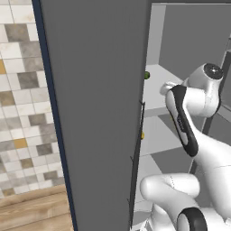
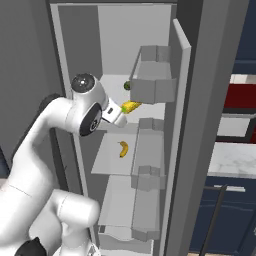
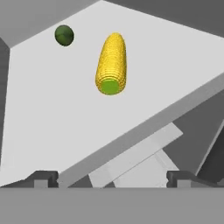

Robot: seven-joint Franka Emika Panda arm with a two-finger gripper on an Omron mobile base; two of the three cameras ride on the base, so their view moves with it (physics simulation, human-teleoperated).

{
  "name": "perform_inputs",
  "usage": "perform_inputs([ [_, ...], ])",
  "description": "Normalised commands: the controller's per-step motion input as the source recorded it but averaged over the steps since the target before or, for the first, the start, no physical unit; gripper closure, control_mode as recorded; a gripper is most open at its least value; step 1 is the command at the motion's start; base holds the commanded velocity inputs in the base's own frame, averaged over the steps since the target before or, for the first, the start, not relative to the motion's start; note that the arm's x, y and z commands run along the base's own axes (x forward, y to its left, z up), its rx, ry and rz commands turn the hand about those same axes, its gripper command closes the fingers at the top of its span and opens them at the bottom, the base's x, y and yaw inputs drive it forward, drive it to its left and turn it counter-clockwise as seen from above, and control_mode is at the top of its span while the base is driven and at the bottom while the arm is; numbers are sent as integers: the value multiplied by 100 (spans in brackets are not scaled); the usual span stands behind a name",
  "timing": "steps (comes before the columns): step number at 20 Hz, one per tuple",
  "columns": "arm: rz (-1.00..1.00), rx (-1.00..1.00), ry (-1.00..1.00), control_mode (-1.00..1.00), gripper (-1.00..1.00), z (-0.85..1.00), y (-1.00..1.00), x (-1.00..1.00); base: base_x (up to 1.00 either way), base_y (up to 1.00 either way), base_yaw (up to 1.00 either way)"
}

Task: Place the corn in the correct fridge rack based on whether it is a fruit or vegetable. Finally, close the fridge door.

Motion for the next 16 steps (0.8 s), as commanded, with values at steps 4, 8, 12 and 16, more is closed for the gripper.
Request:
perform_inputs([
  [4, 0, 0, 0, -100, -100, 2, 38, -100, 0, 0, 0],
  [8, 1, -12, 5, -100, -100, -26, 49, -64, 0, 0, 0],
  [12, 5, -7, 3, 100, -100, -19, 38, -29, -25, 7, 0],
  [16, 0, 0, 0, 100, -100, 0, 0, 0, -100, 3, 0],
])
